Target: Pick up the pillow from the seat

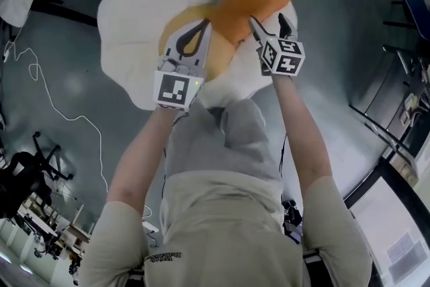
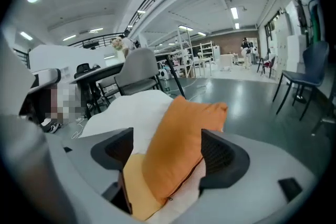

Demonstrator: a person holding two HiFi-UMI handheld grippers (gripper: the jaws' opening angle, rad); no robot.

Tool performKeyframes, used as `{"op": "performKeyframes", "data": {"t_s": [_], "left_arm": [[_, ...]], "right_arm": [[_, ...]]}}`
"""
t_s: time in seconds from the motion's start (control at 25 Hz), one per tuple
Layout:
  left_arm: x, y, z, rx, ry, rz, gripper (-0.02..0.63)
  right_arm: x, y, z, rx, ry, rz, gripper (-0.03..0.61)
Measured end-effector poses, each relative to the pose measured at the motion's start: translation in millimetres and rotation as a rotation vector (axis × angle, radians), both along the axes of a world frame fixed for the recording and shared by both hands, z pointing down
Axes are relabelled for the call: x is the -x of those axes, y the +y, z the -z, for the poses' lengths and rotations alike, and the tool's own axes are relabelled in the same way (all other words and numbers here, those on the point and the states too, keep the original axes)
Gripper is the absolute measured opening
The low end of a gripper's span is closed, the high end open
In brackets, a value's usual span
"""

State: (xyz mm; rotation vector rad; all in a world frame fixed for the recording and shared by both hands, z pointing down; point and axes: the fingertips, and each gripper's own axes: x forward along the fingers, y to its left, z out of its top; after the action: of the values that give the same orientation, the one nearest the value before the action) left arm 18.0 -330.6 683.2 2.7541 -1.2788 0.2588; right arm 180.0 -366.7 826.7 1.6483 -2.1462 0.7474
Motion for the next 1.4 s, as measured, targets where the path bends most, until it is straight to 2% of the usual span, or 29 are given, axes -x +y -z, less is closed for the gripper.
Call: {"op": "performKeyframes", "data": {"t_s": [0.16, 0.36, 0.64, 0.68, 0.8, 0.96, 1.08, 1.24, 1.4], "left_arm": [[7, -2, -64, 0.032, -0.052, -0.017, 0.009], [15, 3, -120, 0.078, -0.076, -0.021, 0.011], [22, 1, -150, 0.086, -0.099, -0.028, 0.011], [24, 2, -152, 0.087, -0.102, -0.027, 0.011], [26, 4, -152, 0.085, -0.113, -0.027, 0.011], [32, 5, -139, 0.086, -0.118, -0.020, 0.011], [40, 5, -116, 0.091, -0.113, -0.008, 0.009], [46, 5, -65, 0.084, -0.103, 0.005, 0.011], [50, 2, 6, 0.062, -0.077, 0.031, 0.011]], "right_arm": [[-9, -1, -71, 0.073, -0.062, -0.089, 0.410], [-8, -5, -135, 0.120, -0.137, -0.115, 0.428], [-1, -30, -164, 0.108, -0.272, -0.121, 0.440], [4, -31, -165, 0.114, -0.292, -0.113, 0.436], [11, -33, -162, 0.121, -0.311, -0.101, 0.335], [18, -29, -145, 0.107, -0.290, -0.097, 0.250], [24, -24, -113, 0.081, -0.257, -0.082, 0.231], [31, -18, -39, 0.023, -0.228, -0.030, 0.227], [32, -14, 61, -0.067, -0.224, -0.002, 0.225]]}}
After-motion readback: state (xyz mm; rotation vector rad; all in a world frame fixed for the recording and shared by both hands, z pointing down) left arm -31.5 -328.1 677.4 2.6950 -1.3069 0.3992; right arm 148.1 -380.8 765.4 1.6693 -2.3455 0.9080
